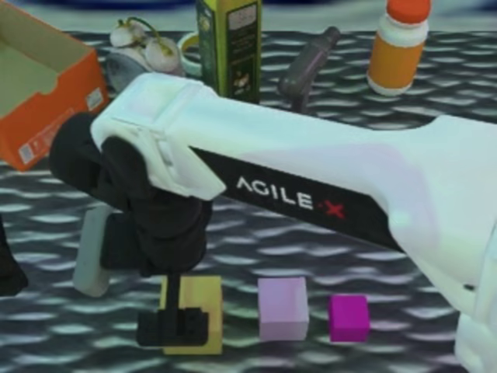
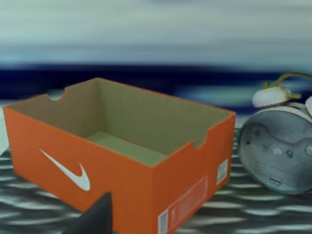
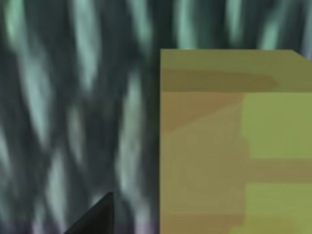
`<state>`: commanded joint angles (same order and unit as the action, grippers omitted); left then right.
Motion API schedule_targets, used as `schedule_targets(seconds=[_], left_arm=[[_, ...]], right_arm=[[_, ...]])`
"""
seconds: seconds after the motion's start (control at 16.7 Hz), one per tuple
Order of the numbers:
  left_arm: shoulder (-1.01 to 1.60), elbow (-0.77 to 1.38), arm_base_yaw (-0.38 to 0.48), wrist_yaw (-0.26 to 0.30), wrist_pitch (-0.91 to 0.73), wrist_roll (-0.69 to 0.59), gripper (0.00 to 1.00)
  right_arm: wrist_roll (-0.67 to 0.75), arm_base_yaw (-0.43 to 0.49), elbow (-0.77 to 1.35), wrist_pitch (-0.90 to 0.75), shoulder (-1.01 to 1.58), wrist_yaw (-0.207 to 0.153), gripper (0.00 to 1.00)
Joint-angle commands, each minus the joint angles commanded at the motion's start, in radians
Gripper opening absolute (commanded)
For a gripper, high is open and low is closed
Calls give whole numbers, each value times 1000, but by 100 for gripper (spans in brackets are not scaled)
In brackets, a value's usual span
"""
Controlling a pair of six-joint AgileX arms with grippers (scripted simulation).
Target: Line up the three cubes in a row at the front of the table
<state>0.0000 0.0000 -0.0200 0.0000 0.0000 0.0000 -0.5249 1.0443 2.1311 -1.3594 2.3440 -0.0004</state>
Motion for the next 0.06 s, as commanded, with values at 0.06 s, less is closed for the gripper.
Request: schedule_targets(seconds=[0.06], left_arm=[[0, 0, 0, 0, 0, 0, 100]], right_arm=[[0, 0, 7, -7, -3, 0, 100]])
